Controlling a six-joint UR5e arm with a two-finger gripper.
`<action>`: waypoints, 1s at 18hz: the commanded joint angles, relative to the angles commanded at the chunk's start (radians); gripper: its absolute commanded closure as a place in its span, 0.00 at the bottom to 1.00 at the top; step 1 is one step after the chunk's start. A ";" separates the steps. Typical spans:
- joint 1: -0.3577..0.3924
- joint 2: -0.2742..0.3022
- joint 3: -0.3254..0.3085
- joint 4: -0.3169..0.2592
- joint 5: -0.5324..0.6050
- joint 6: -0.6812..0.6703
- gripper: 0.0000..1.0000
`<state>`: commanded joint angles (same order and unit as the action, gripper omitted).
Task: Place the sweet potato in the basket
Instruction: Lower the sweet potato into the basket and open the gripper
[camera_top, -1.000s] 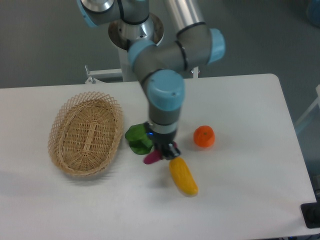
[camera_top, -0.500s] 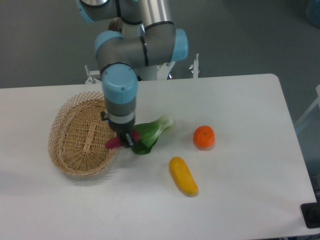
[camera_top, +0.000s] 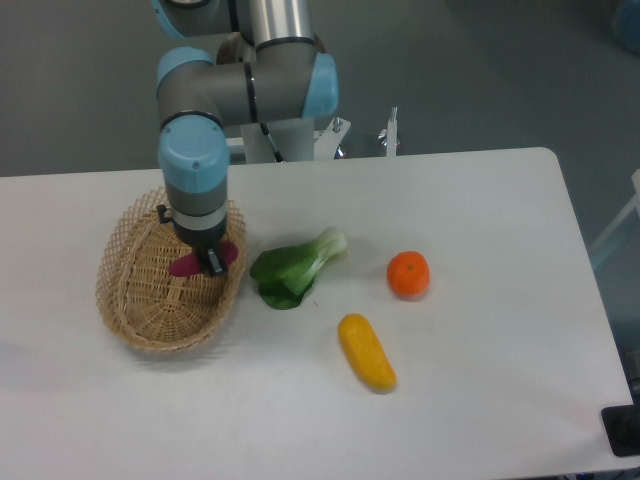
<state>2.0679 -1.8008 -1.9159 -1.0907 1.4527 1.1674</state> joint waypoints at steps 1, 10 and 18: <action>-0.002 -0.006 -0.002 0.000 0.000 -0.011 0.66; -0.031 -0.037 -0.002 0.003 0.006 -0.026 0.34; -0.017 -0.022 0.026 0.008 0.008 -0.015 0.00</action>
<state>2.0509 -1.8224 -1.8899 -1.0830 1.4603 1.1520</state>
